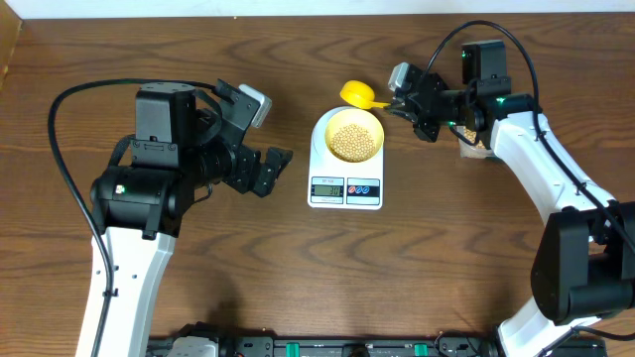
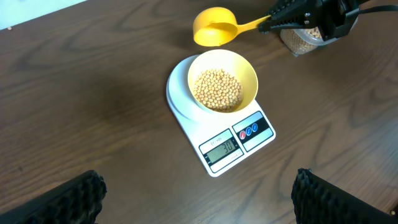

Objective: Scoop item into bowl and weigh 50g on scale
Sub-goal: 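Move the empty scoop with the right gripper back to the bean tub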

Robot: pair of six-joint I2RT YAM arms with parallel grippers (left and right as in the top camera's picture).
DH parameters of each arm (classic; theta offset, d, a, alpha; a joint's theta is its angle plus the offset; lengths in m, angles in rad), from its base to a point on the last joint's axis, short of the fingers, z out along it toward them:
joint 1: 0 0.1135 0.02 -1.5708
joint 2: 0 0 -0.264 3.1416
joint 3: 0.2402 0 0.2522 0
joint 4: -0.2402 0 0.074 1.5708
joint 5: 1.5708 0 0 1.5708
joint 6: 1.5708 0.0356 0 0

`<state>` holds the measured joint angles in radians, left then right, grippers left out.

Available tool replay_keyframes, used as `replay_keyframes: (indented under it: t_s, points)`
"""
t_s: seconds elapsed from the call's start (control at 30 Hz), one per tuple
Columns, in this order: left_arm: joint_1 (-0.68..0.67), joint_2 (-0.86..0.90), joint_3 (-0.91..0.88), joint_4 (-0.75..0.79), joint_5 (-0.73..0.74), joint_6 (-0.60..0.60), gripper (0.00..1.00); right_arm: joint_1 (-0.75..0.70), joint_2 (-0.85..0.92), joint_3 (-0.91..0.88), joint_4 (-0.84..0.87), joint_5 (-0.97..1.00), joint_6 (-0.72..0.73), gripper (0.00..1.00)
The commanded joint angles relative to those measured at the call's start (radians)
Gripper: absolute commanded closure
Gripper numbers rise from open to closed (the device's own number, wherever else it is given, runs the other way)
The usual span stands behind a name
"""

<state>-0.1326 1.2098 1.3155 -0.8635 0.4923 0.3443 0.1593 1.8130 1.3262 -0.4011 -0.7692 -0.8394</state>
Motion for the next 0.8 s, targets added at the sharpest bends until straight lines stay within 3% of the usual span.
replay_keyframes:
  t_s: [0.0, 0.2, 0.47, 0.63, 0.77]
  points:
    - [0.004, -0.002, -0.002, 0.0, 0.013, -0.002, 0.02, 0.013, 0.007, -0.005, -0.004, -0.016, 0.032, 0.99]
    - [0.004, -0.002, -0.002, -0.001, 0.013, -0.001, 0.03, 0.013, 0.007, -0.005, 0.035, -0.027, 0.07, 0.99]
    - [0.004, -0.002, -0.002, -0.001, 0.013, -0.001, 0.02, 0.008, 0.007, -0.005, 0.311, -0.013, 0.443, 0.99]
    - [0.004, -0.002, -0.002, 0.0, 0.013, -0.001, 0.03, -0.01, 0.002, -0.004, 0.402, 0.23, 0.663, 0.99]
    - [0.004, -0.002, -0.002, 0.0, 0.013, -0.001, 0.02, -0.045, -0.029, -0.004, 0.385, 0.406, 0.709, 0.99]
